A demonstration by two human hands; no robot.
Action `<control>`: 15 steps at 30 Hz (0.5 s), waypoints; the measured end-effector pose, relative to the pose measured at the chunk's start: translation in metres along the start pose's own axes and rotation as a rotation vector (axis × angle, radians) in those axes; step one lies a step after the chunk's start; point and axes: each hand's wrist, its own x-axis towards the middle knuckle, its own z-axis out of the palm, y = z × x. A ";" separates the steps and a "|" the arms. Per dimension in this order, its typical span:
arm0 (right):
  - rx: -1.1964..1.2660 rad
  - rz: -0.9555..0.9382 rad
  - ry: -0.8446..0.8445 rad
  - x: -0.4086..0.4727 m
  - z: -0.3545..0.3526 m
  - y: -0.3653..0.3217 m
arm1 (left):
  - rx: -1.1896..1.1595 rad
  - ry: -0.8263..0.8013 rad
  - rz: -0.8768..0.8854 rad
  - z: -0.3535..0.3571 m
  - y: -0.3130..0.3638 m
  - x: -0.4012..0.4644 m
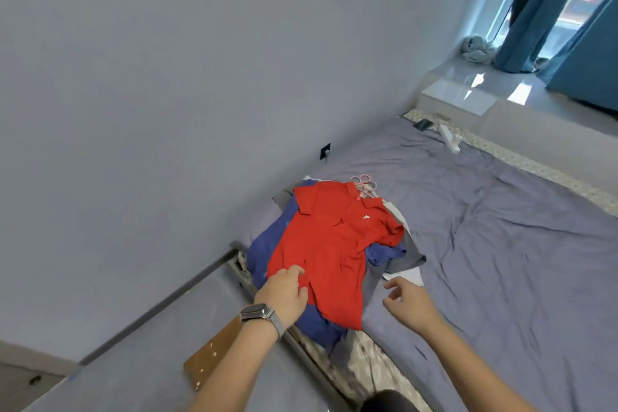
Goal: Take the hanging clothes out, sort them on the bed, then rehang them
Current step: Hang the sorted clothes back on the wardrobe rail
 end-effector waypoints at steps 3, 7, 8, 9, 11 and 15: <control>0.000 0.040 0.027 0.046 -0.006 0.010 | 0.003 0.013 0.032 -0.002 -0.001 0.051; -0.042 0.096 0.015 0.126 -0.012 0.033 | -0.013 0.026 0.044 0.010 -0.005 0.119; -0.061 0.101 0.008 0.149 -0.013 0.040 | -0.018 0.029 0.031 0.015 -0.005 0.135; -0.085 0.106 -0.008 0.173 -0.014 0.048 | -0.026 0.037 0.016 0.021 -0.003 0.153; -0.121 0.123 -0.071 0.229 -0.016 0.065 | -0.038 0.076 -0.002 0.030 0.006 0.197; -0.176 0.152 -0.164 0.367 -0.014 0.106 | -0.046 0.194 0.038 0.045 0.046 0.312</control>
